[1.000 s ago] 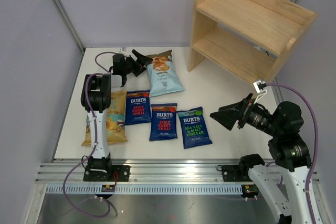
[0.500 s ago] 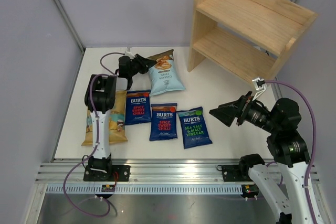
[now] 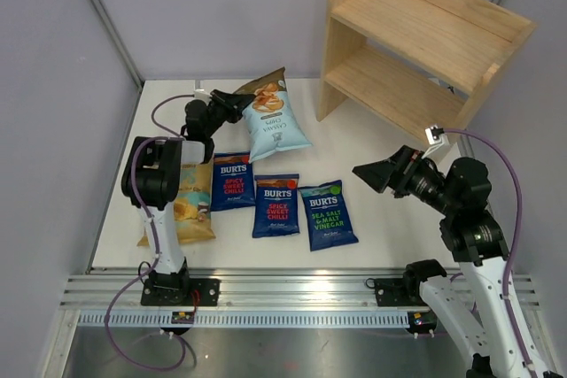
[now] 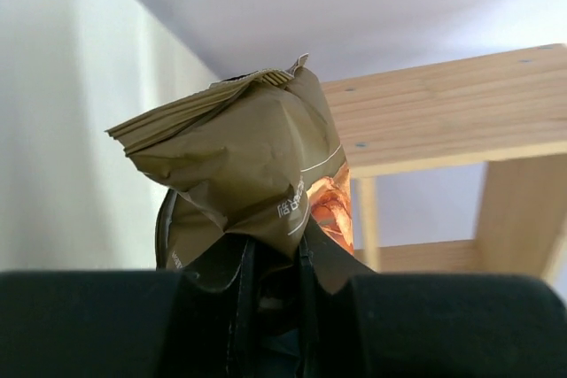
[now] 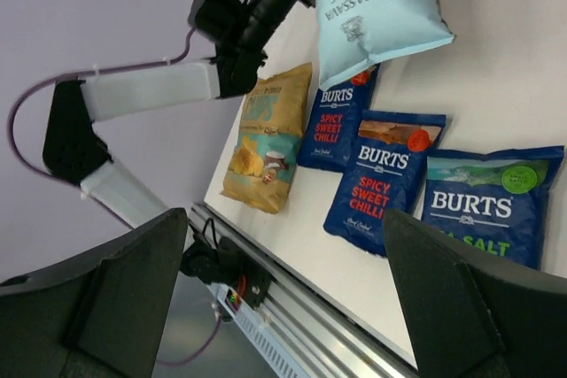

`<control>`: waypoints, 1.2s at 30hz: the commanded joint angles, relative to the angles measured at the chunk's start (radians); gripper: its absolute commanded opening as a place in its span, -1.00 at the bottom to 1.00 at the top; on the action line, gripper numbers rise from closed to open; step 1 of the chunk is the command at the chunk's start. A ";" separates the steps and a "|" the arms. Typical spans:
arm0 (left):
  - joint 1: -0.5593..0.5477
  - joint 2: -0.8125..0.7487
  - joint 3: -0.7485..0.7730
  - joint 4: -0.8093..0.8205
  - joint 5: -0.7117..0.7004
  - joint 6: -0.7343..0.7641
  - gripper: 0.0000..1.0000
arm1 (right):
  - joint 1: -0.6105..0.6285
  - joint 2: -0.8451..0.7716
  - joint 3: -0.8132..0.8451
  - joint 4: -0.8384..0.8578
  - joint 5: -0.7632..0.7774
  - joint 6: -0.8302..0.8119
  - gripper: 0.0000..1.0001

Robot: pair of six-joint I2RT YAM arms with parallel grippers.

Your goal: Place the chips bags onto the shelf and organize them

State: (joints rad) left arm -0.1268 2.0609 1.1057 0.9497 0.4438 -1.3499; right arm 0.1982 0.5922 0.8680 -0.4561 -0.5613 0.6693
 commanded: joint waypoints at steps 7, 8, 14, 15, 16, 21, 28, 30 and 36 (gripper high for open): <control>-0.031 -0.329 -0.191 0.172 -0.077 -0.259 -0.97 | 0.191 0.279 -0.201 0.733 0.124 0.353 0.99; -0.037 -0.353 -0.196 0.149 -0.067 -0.265 -0.96 | 0.240 0.320 -0.198 0.764 0.183 0.311 0.99; -0.099 -0.556 -0.242 -0.015 -0.108 -0.298 -1.00 | 0.506 0.392 -0.256 1.036 0.614 0.222 0.99; -0.120 -0.577 -0.259 -0.032 -0.114 -0.310 -1.00 | 0.514 0.405 -0.259 1.086 0.626 0.223 0.99; -0.132 -0.594 -0.262 -0.041 -0.120 -0.310 -1.00 | 0.533 0.432 -0.264 1.117 0.627 0.223 0.99; -0.224 -0.689 -0.254 -0.123 -0.119 -0.295 -1.00 | 0.592 0.465 -0.287 1.232 0.696 0.179 0.99; -0.323 -0.774 -0.264 -0.278 -0.152 -0.193 -1.00 | 0.601 0.384 -0.336 1.281 0.696 0.132 0.99; -0.341 -0.772 -0.264 -0.305 -0.154 -0.160 -1.00 | 0.601 0.354 -0.354 1.281 0.698 0.110 0.99; -0.366 -0.728 -0.202 -0.277 -0.061 -0.004 -0.94 | 0.601 0.252 -0.351 1.139 0.729 0.111 0.99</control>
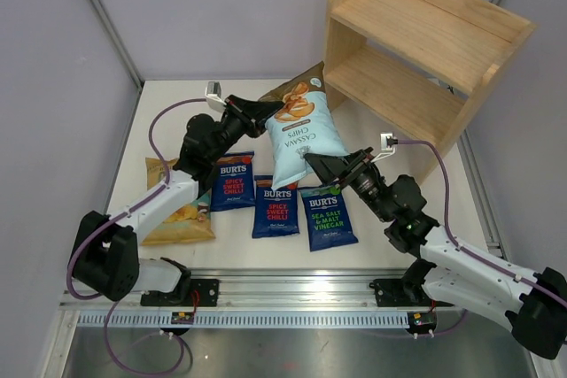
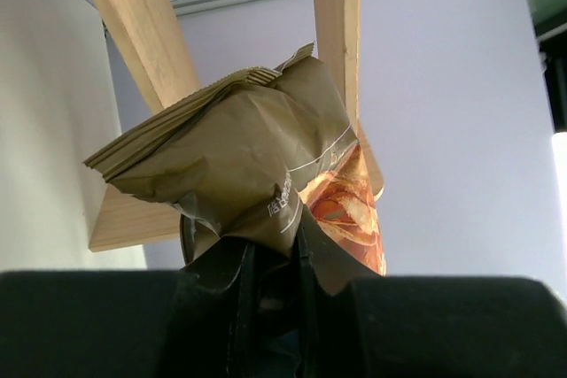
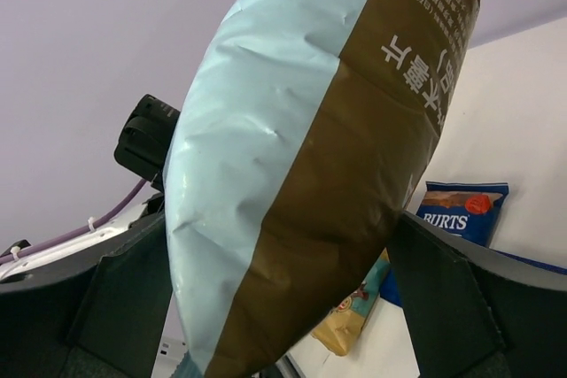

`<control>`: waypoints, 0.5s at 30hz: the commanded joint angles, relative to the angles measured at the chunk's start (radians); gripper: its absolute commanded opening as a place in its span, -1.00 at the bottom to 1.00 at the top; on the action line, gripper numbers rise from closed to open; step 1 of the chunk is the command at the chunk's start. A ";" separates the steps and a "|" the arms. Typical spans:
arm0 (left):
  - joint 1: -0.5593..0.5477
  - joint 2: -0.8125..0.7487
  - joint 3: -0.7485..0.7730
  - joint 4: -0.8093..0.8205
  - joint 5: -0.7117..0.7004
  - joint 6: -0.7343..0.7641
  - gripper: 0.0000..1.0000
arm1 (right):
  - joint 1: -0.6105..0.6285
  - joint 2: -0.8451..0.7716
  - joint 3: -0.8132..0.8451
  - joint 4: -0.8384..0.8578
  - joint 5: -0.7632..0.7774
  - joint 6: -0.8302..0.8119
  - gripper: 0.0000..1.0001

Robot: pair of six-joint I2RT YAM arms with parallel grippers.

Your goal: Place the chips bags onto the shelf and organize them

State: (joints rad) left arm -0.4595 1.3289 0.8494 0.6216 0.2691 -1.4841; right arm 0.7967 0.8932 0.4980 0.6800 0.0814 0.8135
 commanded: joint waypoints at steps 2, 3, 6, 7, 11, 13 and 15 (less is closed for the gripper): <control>-0.042 0.026 0.063 0.072 0.152 0.168 -0.93 | 0.001 -0.076 0.025 -0.028 0.090 -0.022 0.99; -0.053 0.030 0.063 0.125 0.163 0.186 -0.93 | 0.001 -0.077 0.028 -0.064 0.095 -0.014 0.99; -0.067 0.056 0.048 0.263 0.206 0.182 -0.81 | 0.001 -0.080 0.037 -0.112 0.103 -0.007 0.99; -0.068 0.059 0.045 0.283 0.220 0.179 -0.63 | -0.001 -0.086 0.034 -0.123 0.107 -0.005 0.93; -0.070 0.046 0.030 0.337 0.239 0.191 -0.16 | -0.001 -0.115 -0.015 -0.062 0.069 -0.063 0.34; -0.071 0.026 0.031 0.317 0.246 0.228 0.01 | 0.001 -0.126 -0.022 -0.031 0.060 -0.091 0.10; -0.073 0.010 0.039 0.287 0.254 0.266 0.16 | 0.001 -0.129 -0.024 -0.008 0.037 -0.112 -0.19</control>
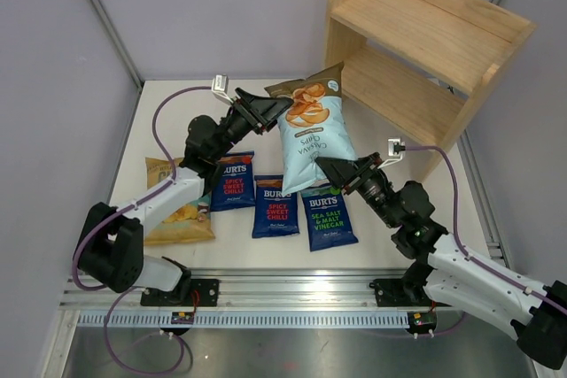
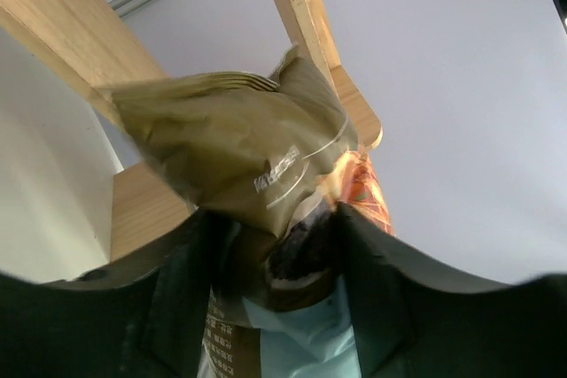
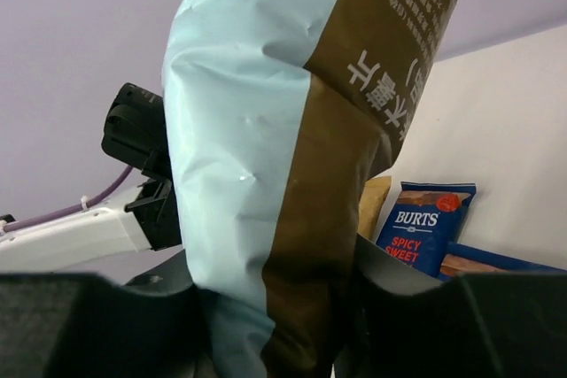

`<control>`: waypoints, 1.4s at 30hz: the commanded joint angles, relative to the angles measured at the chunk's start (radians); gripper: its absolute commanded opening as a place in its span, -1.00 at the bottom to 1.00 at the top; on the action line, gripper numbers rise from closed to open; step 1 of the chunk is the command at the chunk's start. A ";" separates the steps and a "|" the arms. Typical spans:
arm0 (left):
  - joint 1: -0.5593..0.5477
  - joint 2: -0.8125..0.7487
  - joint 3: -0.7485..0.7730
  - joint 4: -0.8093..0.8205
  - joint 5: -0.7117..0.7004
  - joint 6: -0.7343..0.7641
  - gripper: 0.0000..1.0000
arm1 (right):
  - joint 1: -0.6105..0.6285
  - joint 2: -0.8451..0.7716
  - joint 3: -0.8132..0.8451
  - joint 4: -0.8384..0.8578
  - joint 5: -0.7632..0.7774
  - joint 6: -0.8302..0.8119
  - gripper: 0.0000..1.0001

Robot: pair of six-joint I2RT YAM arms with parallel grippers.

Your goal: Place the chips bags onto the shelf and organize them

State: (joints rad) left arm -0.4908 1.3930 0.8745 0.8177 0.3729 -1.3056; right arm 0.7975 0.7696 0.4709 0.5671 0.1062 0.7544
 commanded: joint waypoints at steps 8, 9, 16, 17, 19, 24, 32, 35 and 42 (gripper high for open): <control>-0.042 -0.133 -0.026 -0.082 0.066 0.221 0.88 | 0.000 -0.036 -0.051 0.188 0.047 -0.069 -0.48; -0.040 -0.144 -0.025 -0.122 0.045 0.242 0.93 | 0.000 -0.041 -0.055 0.189 0.053 -0.069 -0.49; -0.040 -0.287 -0.003 -0.470 -0.216 0.407 0.98 | -0.003 -0.062 -0.075 0.160 0.173 -0.021 -0.59; -0.040 -0.298 0.001 -0.498 -0.242 0.433 0.98 | -0.012 -0.061 -0.077 0.162 0.188 -0.009 -0.60; -0.038 -0.319 0.001 -0.537 -0.288 0.448 0.98 | -0.032 -0.053 -0.078 0.181 0.207 0.016 -0.63; -0.040 -0.380 -0.002 -0.601 -0.302 0.489 0.98 | -0.162 -0.027 -0.072 0.188 0.208 0.109 -0.63; -0.040 -0.506 0.064 -0.851 -0.315 0.598 0.98 | -0.297 0.057 -0.020 0.177 0.318 0.203 -0.66; -0.040 -0.572 0.119 -1.004 -0.359 0.630 0.98 | -0.305 0.120 0.021 0.171 0.440 0.201 -0.65; -0.040 -0.706 0.244 -1.353 -0.489 0.715 0.98 | -0.346 0.336 0.118 0.295 0.550 0.177 -0.64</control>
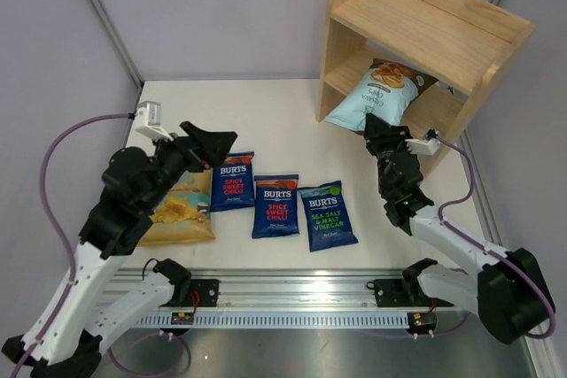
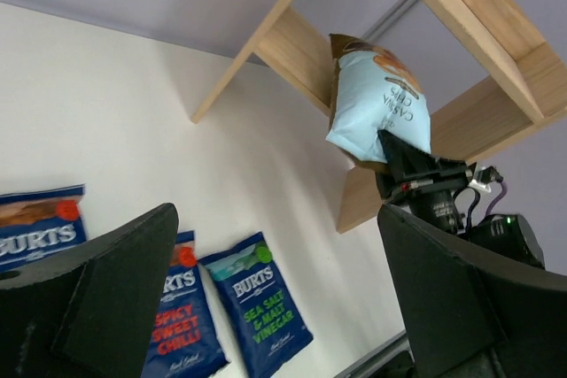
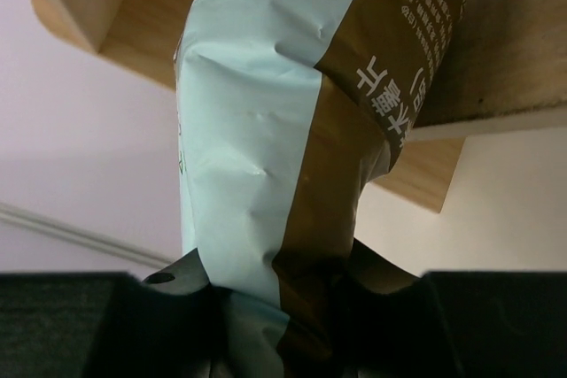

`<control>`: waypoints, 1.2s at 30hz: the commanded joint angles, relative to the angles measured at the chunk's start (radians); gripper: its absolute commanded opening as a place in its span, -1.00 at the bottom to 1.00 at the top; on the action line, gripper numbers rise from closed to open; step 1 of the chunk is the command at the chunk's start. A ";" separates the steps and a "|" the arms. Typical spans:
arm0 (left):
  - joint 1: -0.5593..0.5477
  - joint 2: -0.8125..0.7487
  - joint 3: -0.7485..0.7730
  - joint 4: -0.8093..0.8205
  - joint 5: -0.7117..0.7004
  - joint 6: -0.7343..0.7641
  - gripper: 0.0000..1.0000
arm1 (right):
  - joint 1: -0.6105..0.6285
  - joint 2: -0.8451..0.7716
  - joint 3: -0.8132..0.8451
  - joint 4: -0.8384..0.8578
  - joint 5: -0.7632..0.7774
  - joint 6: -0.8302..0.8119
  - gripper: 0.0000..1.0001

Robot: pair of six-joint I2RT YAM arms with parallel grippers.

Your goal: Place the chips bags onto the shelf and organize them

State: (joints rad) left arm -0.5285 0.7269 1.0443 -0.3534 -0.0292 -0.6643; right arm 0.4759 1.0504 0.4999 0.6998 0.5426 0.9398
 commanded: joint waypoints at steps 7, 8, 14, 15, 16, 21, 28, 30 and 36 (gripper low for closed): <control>-0.002 -0.115 0.177 -0.422 -0.075 0.210 0.98 | -0.085 0.253 0.229 0.167 0.109 0.001 -0.60; -0.002 -0.121 0.174 -0.430 -0.061 0.235 0.98 | -0.089 0.272 0.241 0.167 0.115 0.005 -0.59; -0.002 -0.201 0.068 -0.420 -0.121 0.313 0.98 | -0.106 0.442 0.377 0.149 0.103 0.017 -0.59; -0.002 -0.211 0.033 -0.411 -0.138 0.315 0.98 | -0.108 0.457 0.391 0.145 0.105 0.017 -0.59; -0.002 -0.222 0.019 -0.391 -0.146 0.322 0.98 | -0.109 0.474 0.403 0.138 0.105 0.014 -0.59; -0.002 -0.218 -0.033 -0.369 -0.228 0.351 0.98 | -0.112 0.579 0.506 0.067 0.060 0.031 -0.55; -0.002 -0.225 -0.101 -0.338 -0.294 0.376 0.98 | -0.111 0.658 0.572 0.066 -0.023 0.071 -0.53; -0.002 -0.230 -0.112 -0.340 -0.307 0.377 0.98 | -0.111 0.666 0.583 0.052 -0.030 0.065 -0.46; -0.002 -0.234 -0.122 -0.334 -0.298 0.382 0.98 | -0.111 0.675 0.598 -0.003 -0.056 0.082 0.02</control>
State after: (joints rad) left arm -0.5285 0.5045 0.9253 -0.7471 -0.2970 -0.3050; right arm 0.3664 1.7195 1.0622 0.7315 0.5312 1.0031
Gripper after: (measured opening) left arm 0.988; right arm 0.479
